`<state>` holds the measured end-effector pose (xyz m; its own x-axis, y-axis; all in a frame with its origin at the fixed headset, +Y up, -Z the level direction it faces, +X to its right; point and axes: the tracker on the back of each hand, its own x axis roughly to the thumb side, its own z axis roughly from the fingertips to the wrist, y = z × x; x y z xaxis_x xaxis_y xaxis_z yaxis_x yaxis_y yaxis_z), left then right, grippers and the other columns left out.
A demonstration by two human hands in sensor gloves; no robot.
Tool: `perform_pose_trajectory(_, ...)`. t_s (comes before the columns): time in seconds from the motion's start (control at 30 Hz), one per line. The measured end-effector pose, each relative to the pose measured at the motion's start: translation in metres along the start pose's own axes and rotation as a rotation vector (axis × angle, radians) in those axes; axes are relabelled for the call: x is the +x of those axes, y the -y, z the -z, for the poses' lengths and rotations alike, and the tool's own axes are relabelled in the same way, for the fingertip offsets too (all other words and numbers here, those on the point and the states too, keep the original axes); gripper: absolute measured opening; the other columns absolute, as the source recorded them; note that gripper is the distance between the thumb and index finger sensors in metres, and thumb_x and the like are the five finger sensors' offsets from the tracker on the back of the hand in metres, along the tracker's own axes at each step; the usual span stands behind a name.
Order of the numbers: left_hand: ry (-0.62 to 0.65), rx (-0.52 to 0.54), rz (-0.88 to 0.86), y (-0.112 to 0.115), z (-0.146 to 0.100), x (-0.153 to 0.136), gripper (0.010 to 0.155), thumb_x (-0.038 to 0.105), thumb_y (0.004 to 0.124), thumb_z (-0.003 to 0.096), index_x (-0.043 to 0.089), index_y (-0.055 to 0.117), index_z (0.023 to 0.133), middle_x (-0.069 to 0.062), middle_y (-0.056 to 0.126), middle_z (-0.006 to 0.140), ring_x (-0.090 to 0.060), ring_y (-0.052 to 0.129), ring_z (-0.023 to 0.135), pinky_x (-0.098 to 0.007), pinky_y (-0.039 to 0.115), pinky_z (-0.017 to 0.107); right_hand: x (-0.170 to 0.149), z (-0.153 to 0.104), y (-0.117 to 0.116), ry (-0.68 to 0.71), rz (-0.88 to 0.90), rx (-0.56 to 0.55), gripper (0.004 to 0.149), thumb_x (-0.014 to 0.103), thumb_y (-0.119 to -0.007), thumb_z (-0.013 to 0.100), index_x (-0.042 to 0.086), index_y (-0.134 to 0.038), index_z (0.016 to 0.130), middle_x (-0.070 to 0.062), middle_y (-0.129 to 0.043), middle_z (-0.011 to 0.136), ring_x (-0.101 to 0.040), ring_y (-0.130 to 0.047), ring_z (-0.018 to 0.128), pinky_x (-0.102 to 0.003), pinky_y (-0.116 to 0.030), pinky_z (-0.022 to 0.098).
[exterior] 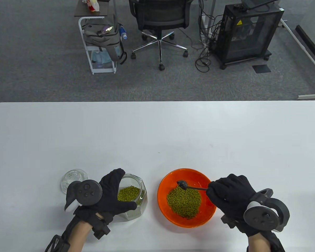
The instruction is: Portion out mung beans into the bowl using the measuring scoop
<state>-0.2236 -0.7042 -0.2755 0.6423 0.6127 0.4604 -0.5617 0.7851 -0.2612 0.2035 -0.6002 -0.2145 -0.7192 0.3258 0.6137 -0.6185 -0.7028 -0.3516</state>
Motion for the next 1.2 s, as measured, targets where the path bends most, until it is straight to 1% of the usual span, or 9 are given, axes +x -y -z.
perform_pose_trajectory(0.2, 0.0, -0.005, 0.01, 0.0, 0.0, 0.0, 0.123, 0.085, 0.084, 0.0409, 0.003, 0.026, 0.111, -0.03, 0.035, 0.115, -0.06, 0.051, 0.103, -0.073, 0.051, 0.072, 0.001, 0.005, 0.006, -0.008, 0.025, -0.01, 0.043, 0.046, -0.088, 0.045, 0.009, -0.102, 0.062, -0.014, -0.104, 0.054, -0.03, -0.098, 0.036, -0.048, -0.083, 0.037)
perform_pose_trajectory(0.33, 0.015, -0.017, 0.041, -0.004, -0.003, 0.002, 0.12, 0.087, 0.079, 0.0424, 0.005, 0.025, 0.112, -0.028, 0.033, 0.117, -0.061, 0.048, 0.104, -0.075, 0.049, 0.072, 0.001, 0.011, 0.012, -0.021, 0.064, -0.04, 0.043, 0.045, -0.086, 0.046, 0.009, -0.101, 0.062, -0.014, -0.104, 0.054, -0.03, -0.098, 0.036, -0.048, -0.082, 0.037)
perform_pose_trajectory(0.43, 0.036, 0.026, 0.035, -0.014, -0.008, 0.004, 0.118, 0.089, 0.074, 0.0434, 0.007, 0.025, 0.113, -0.028, 0.032, 0.117, -0.061, 0.045, 0.105, -0.075, 0.046, 0.073, 0.001, 0.015, 0.016, -0.026, 0.076, -0.057, 0.043, 0.045, -0.086, 0.046, 0.009, -0.101, 0.062, -0.014, -0.104, 0.054, -0.03, -0.098, 0.036, -0.048, -0.083, 0.037)
perform_pose_trajectory(0.57, 0.036, 0.114, 0.009, -0.028, -0.016, 0.001, 0.115, 0.09, 0.07, 0.0446, 0.008, 0.026, 0.113, -0.027, 0.032, 0.118, -0.061, 0.044, 0.105, -0.076, 0.046, 0.073, -0.001, 0.019, 0.017, -0.024, 0.09, -0.035, 0.043, 0.045, -0.086, 0.046, 0.009, -0.101, 0.062, -0.014, -0.104, 0.054, -0.03, -0.098, 0.036, -0.048, -0.083, 0.037)
perform_pose_trajectory(0.73, -0.023, 0.219, 0.067, -0.05, -0.029, -0.012, 0.112, 0.089, 0.067, 0.0459, 0.008, 0.029, 0.113, -0.028, 0.033, 0.117, -0.061, 0.045, 0.105, -0.076, 0.045, 0.072, -0.003, 0.023, 0.018, -0.023, 0.08, -0.024, 0.042, 0.045, -0.086, 0.046, 0.009, -0.101, 0.063, -0.014, -0.104, 0.054, -0.03, -0.098, 0.036, -0.048, -0.083, 0.037)
perform_pose_trajectory(0.83, -0.083, 0.266, 0.153, -0.06, -0.035, -0.021, 0.11, 0.088, 0.066, 0.0464, 0.008, 0.031, 0.114, -0.028, 0.034, 0.117, -0.061, 0.045, 0.104, -0.076, 0.045, 0.072, -0.007, 0.027, 0.019, -0.05, 0.063, -0.036, 0.043, 0.045, -0.086, 0.046, 0.009, -0.101, 0.063, -0.014, -0.104, 0.054, -0.03, -0.098, 0.037, -0.048, -0.083, 0.037)
perform_pose_trajectory(0.97, -0.176, 0.296, 0.244, -0.07, -0.042, -0.036, 0.109, 0.087, 0.064, 0.0469, 0.008, 0.032, 0.114, -0.028, 0.035, 0.117, -0.061, 0.045, 0.104, -0.076, 0.044, 0.072, -0.027, 0.035, 0.019, -0.137, 0.089, -0.065, 0.043, 0.046, -0.086, 0.046, 0.01, -0.101, 0.062, -0.013, -0.104, 0.054, -0.029, -0.098, 0.036, -0.047, -0.083, 0.036)
perform_pose_trajectory(1.07, -0.228, 0.325, 0.262, -0.075, -0.046, -0.046, 0.107, 0.086, 0.064, 0.0474, 0.007, 0.034, 0.113, -0.028, 0.036, 0.117, -0.061, 0.045, 0.104, -0.076, 0.044, 0.072, -0.048, 0.039, 0.016, -0.211, 0.101, -0.094, 0.043, 0.046, -0.086, 0.046, 0.009, -0.101, 0.062, -0.013, -0.104, 0.054, -0.029, -0.098, 0.036, -0.047, -0.083, 0.036)
perform_pose_trajectory(1.2, -0.269, 0.337, 0.255, -0.078, -0.05, -0.055, 0.105, 0.085, 0.064, 0.0481, 0.006, 0.037, 0.113, -0.028, 0.04, 0.116, -0.062, 0.045, 0.104, -0.076, 0.044, 0.072, -0.076, 0.037, 0.008, -0.341, 0.043, -0.149, 0.043, 0.046, -0.085, 0.047, 0.01, -0.101, 0.063, -0.013, -0.104, 0.054, -0.029, -0.098, 0.035, -0.046, -0.083, 0.035)
